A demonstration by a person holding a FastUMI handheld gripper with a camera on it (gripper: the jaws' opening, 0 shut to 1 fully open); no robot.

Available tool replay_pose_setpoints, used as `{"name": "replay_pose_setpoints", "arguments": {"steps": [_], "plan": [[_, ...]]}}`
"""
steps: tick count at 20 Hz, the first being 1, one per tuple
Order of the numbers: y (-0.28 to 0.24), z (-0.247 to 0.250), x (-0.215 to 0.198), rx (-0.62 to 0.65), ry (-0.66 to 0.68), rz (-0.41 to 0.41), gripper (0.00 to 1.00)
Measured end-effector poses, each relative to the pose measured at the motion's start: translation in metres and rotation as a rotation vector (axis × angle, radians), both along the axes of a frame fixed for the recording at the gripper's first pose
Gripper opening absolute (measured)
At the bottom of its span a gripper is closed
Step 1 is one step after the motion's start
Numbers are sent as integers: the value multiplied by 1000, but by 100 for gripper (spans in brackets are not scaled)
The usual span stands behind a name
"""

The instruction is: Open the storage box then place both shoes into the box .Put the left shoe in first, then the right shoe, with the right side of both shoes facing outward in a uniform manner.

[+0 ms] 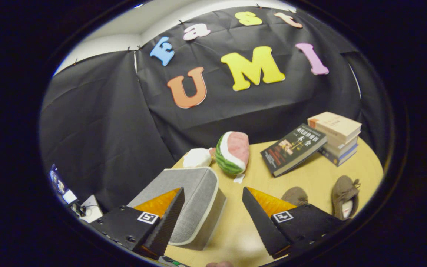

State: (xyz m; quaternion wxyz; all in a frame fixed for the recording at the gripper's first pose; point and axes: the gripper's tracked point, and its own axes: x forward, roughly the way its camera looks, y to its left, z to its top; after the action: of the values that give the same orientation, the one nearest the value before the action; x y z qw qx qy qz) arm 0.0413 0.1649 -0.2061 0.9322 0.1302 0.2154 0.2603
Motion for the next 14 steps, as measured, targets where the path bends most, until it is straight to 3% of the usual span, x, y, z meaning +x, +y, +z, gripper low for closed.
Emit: {"name": "replay_pose_setpoints", "arguments": {"steps": [7,14], "plan": [[36,-38,-10,157,154,96,95],[56,-62,-8,430,398,108,95]]}}
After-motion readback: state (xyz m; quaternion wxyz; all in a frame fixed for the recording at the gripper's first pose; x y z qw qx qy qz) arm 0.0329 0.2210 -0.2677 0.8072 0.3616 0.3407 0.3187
